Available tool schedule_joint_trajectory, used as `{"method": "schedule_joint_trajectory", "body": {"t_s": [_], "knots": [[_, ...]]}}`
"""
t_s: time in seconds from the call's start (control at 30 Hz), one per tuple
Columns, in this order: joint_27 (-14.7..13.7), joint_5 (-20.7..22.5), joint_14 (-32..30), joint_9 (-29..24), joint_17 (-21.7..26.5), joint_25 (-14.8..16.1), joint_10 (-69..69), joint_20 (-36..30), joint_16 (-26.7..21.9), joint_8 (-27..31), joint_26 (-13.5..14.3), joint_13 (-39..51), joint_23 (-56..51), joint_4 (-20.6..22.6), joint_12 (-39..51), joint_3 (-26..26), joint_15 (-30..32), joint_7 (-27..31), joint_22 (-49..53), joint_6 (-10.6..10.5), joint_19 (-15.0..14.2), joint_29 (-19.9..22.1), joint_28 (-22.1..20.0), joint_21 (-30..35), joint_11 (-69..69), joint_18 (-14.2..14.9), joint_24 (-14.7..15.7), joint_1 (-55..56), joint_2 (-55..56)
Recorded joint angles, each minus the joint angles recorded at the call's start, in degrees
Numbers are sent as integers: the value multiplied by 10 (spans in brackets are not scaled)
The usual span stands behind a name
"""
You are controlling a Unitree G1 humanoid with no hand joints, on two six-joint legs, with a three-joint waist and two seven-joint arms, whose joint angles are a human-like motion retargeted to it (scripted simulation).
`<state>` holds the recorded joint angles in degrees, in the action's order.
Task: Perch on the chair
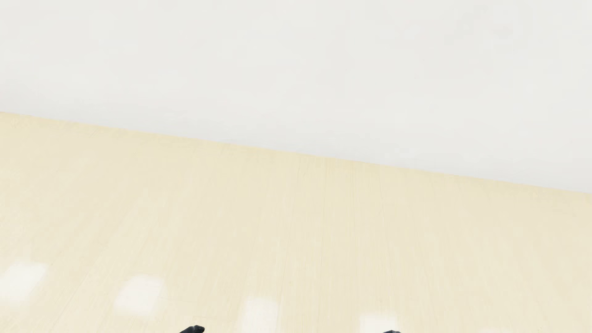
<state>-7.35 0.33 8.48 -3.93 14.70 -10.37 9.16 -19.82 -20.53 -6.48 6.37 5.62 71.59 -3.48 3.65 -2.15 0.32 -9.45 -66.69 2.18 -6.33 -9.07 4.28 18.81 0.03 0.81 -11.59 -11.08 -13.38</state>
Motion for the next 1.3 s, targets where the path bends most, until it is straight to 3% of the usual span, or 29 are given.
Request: {"method": "schedule_joint_trajectory", "body": {"t_s": [0.13, 0.27, 0.6, 0.83, 0.93, 1.03, 1.1, 1.17, 1.3], "knots": [[1, 1, 3, 10, -4, 1, 1, 1, -14, -5, 9, -24, 6, -2, -28, 0, -4, -4, -20, 2, -1, -7, 45, -16, 0, 3, -38, -3, -6], [-6, 0, 1, 9, -10, 4, 0, 9, -19, -4, 18, -29, -28, 0, -41, -2, -5, 0, 15, 3, 0, -16, 52, -7, 0, 0, -27, -1, -4], [-1, -1, -9, -35, -16, 14, 45, -50, 8, 12, 17, 40, -66, 7, 41, 5, 5, 22, 79, -5, 21, 1, 50, 34, 50, -18, -17, 62, 63], [5, -36, 41, -166, 1, 23, 303, -184, -8, 42, 9, 161, -143, -34, 183, 11, -63, 74, 131, -5, -8, 27, 50, 102, 347, 16, -43, 292, 320], [-5, -50, 67, -234, 35, 14, 425, -261, -51, 52, 21, 214, -225, -41, 257, 11, -94, 101, 227, -6, -21, 23, 64, 141, 479, 18, -57, 407, 440], [-48, -63, 91, -295, 101, -6, 545, -359, -100, 69, 57, 278, -342, -44, 362, 10, -121, 128, 326, -4, -31, 13, 47, 201, 609, 28, -79, 527, 567], [-67, -70, 111, -334, 158, 1, 622, -429, -132, 82, 88, 333, -430, -45, 450, 12, -139, 147, 393, -7, -39, 11, 40, 235, 689, 38, -94, 602, 644], [-64, -69, 130, -369, 210, 30, 699, -495, -167, 93, 87, 400, -513, -54, 530, 15, -155, 164, 463, -8, -46, 16, 24, 278, 765, 48, -79, 673, 716], [-79, -77, 162, -420, 321, 112, 840, -599, -274, 115, 74, 494, -672, -64, 655, 18, -182, 198, 629, -8, -69, 114, -139, 337, 906, 67, -8, 797, 846]]}}
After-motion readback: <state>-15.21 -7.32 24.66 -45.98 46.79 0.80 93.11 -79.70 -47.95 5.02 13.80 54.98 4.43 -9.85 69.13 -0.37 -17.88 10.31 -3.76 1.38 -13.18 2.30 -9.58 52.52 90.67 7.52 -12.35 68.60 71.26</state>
